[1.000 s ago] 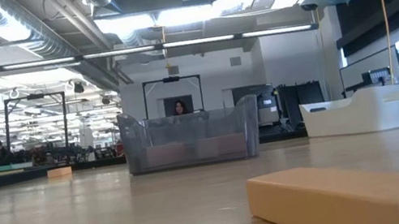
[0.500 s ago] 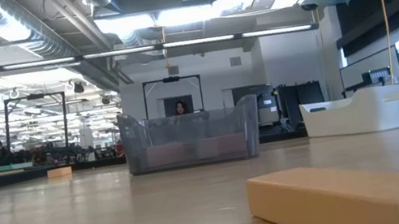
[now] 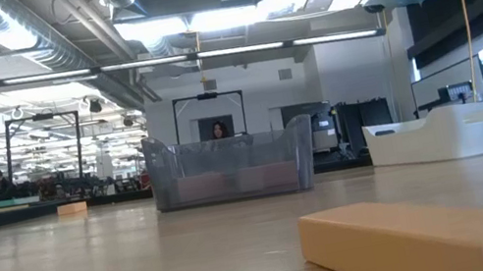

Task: Sort & place blocks by color
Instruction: Put the blue block into the white bin

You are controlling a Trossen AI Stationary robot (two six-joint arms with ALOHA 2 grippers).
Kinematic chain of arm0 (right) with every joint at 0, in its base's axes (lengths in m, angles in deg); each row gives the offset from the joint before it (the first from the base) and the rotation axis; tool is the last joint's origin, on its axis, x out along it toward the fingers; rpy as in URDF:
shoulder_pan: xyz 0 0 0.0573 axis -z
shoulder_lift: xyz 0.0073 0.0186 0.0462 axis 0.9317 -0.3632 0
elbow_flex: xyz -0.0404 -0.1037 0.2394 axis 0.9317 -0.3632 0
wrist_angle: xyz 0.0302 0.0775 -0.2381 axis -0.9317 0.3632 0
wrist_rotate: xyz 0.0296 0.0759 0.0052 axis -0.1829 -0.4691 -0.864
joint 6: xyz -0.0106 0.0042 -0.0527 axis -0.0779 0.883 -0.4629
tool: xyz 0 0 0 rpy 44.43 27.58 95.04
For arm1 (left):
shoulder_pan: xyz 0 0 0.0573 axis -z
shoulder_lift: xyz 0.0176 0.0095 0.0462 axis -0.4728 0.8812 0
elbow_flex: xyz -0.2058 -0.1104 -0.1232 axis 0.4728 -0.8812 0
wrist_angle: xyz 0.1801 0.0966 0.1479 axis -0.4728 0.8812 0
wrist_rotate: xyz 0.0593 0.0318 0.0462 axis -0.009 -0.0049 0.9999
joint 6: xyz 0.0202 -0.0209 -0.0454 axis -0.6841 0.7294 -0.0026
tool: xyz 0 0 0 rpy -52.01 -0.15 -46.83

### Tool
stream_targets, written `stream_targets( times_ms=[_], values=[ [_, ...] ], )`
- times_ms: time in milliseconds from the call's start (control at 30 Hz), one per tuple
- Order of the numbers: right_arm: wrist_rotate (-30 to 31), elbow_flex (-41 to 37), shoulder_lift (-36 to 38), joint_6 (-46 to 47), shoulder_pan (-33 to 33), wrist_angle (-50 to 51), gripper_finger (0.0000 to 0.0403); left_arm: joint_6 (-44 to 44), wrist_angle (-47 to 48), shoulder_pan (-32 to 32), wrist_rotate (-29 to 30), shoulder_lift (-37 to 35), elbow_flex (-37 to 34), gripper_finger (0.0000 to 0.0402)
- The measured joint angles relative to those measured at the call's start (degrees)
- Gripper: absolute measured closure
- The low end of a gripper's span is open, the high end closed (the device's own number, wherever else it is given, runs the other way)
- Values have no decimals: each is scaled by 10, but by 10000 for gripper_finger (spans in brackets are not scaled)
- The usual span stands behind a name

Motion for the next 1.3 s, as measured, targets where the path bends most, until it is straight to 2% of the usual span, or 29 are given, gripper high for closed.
stream_targets(
  times_ms=[133, 467, 600, 1300],
  values=[
    [-2, 1, 2, 2, 0, -3, 312, -1, -15, 0, -19, 0, 0, 273],
    [-8, 0, 0, 6, -1, -12, 277, 8, -22, 0, -23, 4, 0, 273],
    [-31, 0, 0, 6, -1, -15, 276, 11, -29, 1, -25, 4, 0, 273],
    [-36, 0, 0, 15, -1, -9, 275, 26, -42, 1, -45, 16, 0, 274]
  ],
)
